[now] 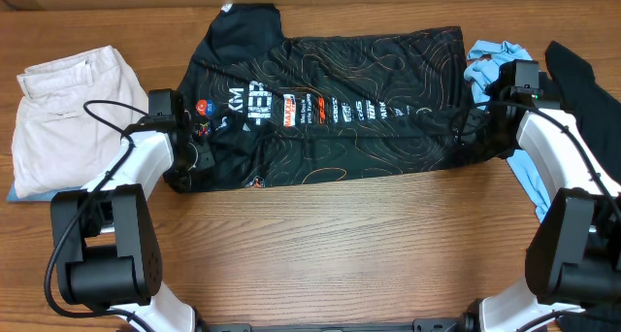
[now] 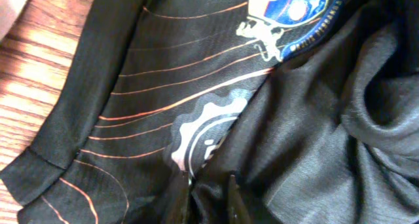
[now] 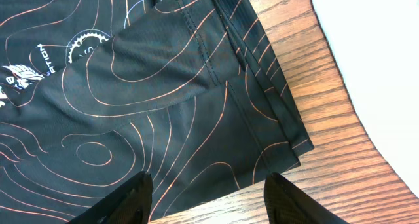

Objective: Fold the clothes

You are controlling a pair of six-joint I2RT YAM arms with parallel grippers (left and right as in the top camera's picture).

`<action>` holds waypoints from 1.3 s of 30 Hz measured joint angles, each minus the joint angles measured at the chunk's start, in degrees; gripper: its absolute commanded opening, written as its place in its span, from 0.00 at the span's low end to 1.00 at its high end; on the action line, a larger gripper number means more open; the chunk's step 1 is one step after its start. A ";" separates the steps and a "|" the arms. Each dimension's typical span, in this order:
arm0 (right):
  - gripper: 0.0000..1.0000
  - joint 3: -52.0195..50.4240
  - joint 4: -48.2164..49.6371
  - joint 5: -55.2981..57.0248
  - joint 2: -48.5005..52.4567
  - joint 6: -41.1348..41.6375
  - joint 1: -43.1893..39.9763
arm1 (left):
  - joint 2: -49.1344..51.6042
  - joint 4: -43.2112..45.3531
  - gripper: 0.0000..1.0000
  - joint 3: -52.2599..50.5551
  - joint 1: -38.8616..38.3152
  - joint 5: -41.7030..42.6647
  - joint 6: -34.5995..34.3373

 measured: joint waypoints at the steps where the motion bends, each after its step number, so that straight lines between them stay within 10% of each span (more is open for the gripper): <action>1: 0.59 0.00 0.00 0.00 0.00 0.00 0.00 | 0.00 0.00 0.13 0.00 0.00 0.17 0.00; 25: 0.58 0.00 0.22 0.02 0.00 0.00 0.00 | -3.45 2.40 0.04 5.75 0.00 0.04 0.22; 32: 0.58 0.00 0.09 0.02 0.00 0.00 0.00 | -1.57 -0.15 0.31 5.75 0.00 -7.13 0.66; 39: 0.58 0.00 -0.39 0.00 0.00 0.00 0.00 | 0.00 -2.69 0.20 5.79 0.00 -9.25 0.85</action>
